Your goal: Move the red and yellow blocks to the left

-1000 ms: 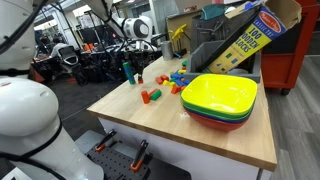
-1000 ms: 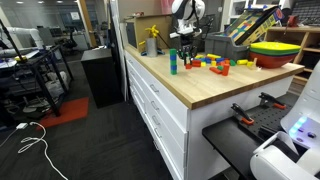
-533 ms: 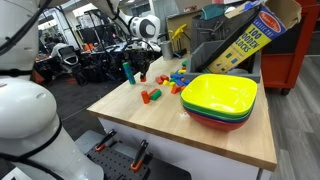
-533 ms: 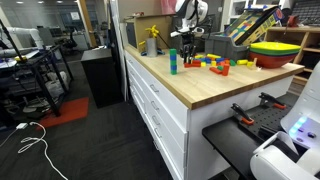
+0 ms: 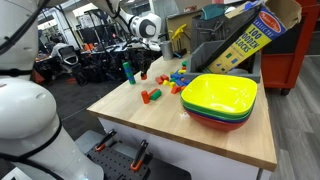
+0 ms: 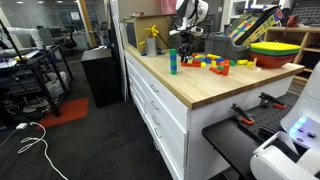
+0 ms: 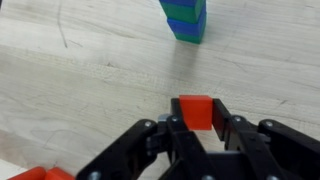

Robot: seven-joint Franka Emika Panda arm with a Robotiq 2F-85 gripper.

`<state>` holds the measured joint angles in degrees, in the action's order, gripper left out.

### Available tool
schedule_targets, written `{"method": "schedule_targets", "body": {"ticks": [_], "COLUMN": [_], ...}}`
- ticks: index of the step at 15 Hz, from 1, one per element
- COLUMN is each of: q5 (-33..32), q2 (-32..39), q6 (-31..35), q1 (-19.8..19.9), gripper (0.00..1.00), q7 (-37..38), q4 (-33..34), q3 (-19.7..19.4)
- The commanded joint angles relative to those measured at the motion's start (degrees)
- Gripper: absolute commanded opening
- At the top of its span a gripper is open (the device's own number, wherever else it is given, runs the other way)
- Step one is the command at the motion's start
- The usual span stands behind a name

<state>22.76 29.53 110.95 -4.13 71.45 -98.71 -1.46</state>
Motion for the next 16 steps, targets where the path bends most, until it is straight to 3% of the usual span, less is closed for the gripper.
{"method": "schedule_targets", "body": {"ticks": [1, 11, 12, 14, 16], "q5": [1.13, 0.84, 0.38, 0.05, -0.36], "q2": [-2.13, -10.63, -11.42, -12.85, -14.17], "q6": [4.71, 16.83, 17.43, 18.39, 19.11], "q1": [0.0, -1.19, -1.25, -1.38, -1.47], "gripper": [0.09, 0.09, 0.59, 0.67, 0.82], "q7": [1.71, 2.09, 1.31, 1.7, 1.82], "q4": [-4.75, -19.23, -20.42, -22.41, -23.79], "q3": [0.09, 0.67, 0.91, 1.18, 1.25]}}
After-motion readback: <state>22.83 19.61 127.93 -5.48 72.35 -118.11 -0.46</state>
